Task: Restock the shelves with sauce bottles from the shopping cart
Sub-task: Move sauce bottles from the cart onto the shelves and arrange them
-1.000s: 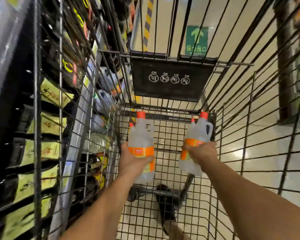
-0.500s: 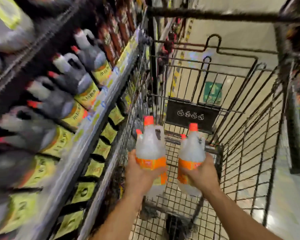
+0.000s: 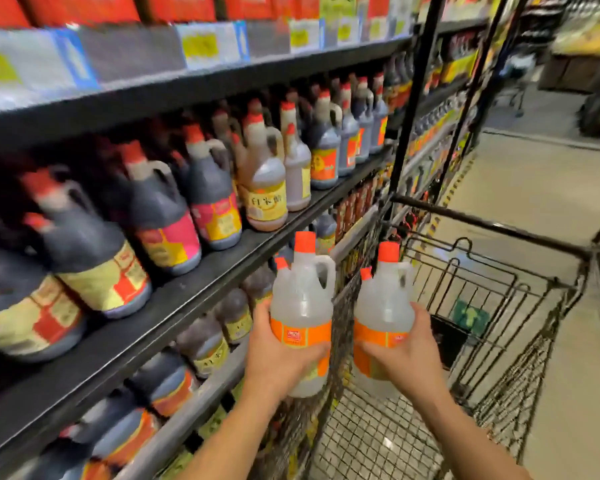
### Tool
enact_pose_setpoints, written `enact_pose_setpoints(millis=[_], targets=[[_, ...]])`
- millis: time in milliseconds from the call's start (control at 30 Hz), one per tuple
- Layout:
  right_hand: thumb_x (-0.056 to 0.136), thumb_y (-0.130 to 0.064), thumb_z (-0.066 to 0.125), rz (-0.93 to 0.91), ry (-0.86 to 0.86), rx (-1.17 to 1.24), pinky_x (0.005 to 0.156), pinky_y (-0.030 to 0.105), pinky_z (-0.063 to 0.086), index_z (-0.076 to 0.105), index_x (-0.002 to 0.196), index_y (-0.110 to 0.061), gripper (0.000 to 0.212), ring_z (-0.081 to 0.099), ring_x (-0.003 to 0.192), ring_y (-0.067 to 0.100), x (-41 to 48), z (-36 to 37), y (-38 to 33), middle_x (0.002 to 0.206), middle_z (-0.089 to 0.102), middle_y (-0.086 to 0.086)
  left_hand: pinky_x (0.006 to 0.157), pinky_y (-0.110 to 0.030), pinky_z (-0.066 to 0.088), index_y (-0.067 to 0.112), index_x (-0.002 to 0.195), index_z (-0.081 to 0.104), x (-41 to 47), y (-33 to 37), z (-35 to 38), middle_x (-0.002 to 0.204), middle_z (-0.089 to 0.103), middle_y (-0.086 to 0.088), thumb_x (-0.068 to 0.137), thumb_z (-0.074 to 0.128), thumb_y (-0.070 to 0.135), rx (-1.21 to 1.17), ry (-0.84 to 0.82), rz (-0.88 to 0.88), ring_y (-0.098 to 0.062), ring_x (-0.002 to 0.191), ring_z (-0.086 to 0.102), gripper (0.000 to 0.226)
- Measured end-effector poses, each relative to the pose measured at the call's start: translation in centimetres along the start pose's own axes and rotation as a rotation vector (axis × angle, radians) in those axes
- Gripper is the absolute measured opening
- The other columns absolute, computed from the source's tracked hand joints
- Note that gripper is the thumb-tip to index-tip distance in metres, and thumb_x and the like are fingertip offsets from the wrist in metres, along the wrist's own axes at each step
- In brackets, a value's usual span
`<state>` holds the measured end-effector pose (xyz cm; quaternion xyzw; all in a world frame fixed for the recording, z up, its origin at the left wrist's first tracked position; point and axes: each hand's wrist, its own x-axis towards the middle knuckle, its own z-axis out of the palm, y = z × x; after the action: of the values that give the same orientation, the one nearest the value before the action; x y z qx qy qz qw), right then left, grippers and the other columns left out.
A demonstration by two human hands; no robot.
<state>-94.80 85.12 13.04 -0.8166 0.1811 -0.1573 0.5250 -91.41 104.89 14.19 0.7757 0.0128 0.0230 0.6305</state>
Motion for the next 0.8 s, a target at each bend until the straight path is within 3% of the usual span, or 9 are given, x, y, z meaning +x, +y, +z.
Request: enact_pose_setpoints(millis=[100, 200, 267, 367, 467, 567, 667, 800], targets=[[0.052, -0.033, 0.092, -0.093, -0.044, 0.019, 0.079, 0.033, 0.049, 0.034, 0.119, -0.038, 0.089, 0.059, 0.094, 0.013, -2.3, 0.8, -4.7, 0.112, 0.057, -0.006, 0.056, -0.003, 0.041, 0.044, 0.109, 0.044, -2.5, 3.3, -4.5, 0.092, 0.064, 0.024, 0.034, 0.084, 0.039, -0.004, 0.083, 0.059, 0.016, 0.076, 0.059, 0.086], [0.046, -0.045, 0.087, -0.198, -0.067, 0.057, 0.069, 0.021, 0.046, 0.039, 0.116, -0.038, 0.086, 0.06, 0.09, -0.004, -4.6, 2.0, -9.1, 0.099, 0.055, -0.022, 0.057, -0.003, 0.04, 0.046, 0.107, 0.045, -4.8, 5.9, -8.8, 0.088, 0.064, 0.033, 0.037, 0.084, 0.039, -0.021, 0.161, 0.125, 0.016, 0.077, 0.059, 0.08], [0.048, -0.041, 0.09, -0.259, -0.111, 0.074, 0.066, 0.014, 0.044, 0.04, 0.115, -0.038, 0.084, 0.058, 0.089, -0.009, -6.2, 2.9, -11.8, 0.101, 0.054, -0.022, 0.058, -0.002, 0.04, 0.047, 0.106, 0.044, -6.4, 7.2, -11.5, 0.093, 0.06, 0.042, 0.035, 0.083, 0.045, -0.032, 0.21, 0.172, 0.019, 0.08, 0.058, 0.081], [0.045, -0.039, 0.089, -0.325, -0.172, 0.094, 0.063, 0.009, 0.041, 0.04, 0.117, -0.036, 0.087, 0.055, 0.087, -0.011, -8.4, 4.4, -15.1, 0.102, 0.054, -0.022, 0.061, -0.004, 0.043, 0.044, 0.109, 0.044, -8.4, 8.1, -15.4, 0.096, 0.066, 0.027, 0.036, 0.088, 0.042, -0.044, 0.292, 0.209, 0.015, 0.082, 0.06, 0.085], [0.045, -0.036, 0.089, -0.398, -0.218, 0.092, 0.066, 0.01, 0.043, 0.043, 0.117, -0.032, 0.086, 0.058, 0.09, -0.003, -10.3, 6.2, -17.8, 0.102, 0.056, -0.019, 0.063, -0.009, 0.045, 0.05, 0.11, 0.041, -10.0, 8.0, -18.8, 0.097, 0.064, 0.031, 0.038, 0.088, 0.036, -0.038, 0.381, 0.211, 0.012, 0.082, 0.062, 0.087], [0.048, -0.029, 0.094, -0.431, -0.281, 0.097, 0.076, 0.028, 0.048, 0.043, 0.122, -0.025, 0.09, 0.059, 0.099, 0.013, -12.0, 8.1, -19.8, 0.11, 0.058, -0.006, 0.067, -0.017, 0.049, 0.05, 0.113, 0.041, -11.6, 7.4, -21.7, 0.099, 0.062, 0.033, 0.036, 0.088, 0.042, -0.03, 0.473, 0.19, 0.012, 0.085, 0.061, 0.09], [0.051, -0.028, 0.093, -0.458, -0.327, 0.134, 0.067, 0.018, 0.041, 0.039, 0.12, -0.032, 0.088, 0.056, 0.093, 0.009, -13.4, 10.0, -20.9, 0.107, 0.055, -0.01, 0.074, -0.028, 0.054, 0.044, 0.114, 0.041, -13.0, 6.7, -24.1, 0.103, 0.062, 0.025, 0.037, 0.087, 0.041, -0.017, 0.556, 0.154, 0.01, 0.088, 0.06, 0.09], [0.051, -0.03, 0.093, -0.462, -0.406, 0.159, 0.066, 0.02, 0.041, 0.039, 0.119, -0.037, 0.087, 0.056, 0.093, 0.012, -14.4, 12.2, -21.6, 0.107, 0.058, -0.01, 0.067, -0.015, 0.047, 0.045, 0.117, 0.033, -13.6, 5.9, -25.9, 0.106, 0.054, 0.027, 0.047, 0.091, 0.038, 0.008, 0.645, 0.129, 0.012, 0.09, 0.055, 0.091]])
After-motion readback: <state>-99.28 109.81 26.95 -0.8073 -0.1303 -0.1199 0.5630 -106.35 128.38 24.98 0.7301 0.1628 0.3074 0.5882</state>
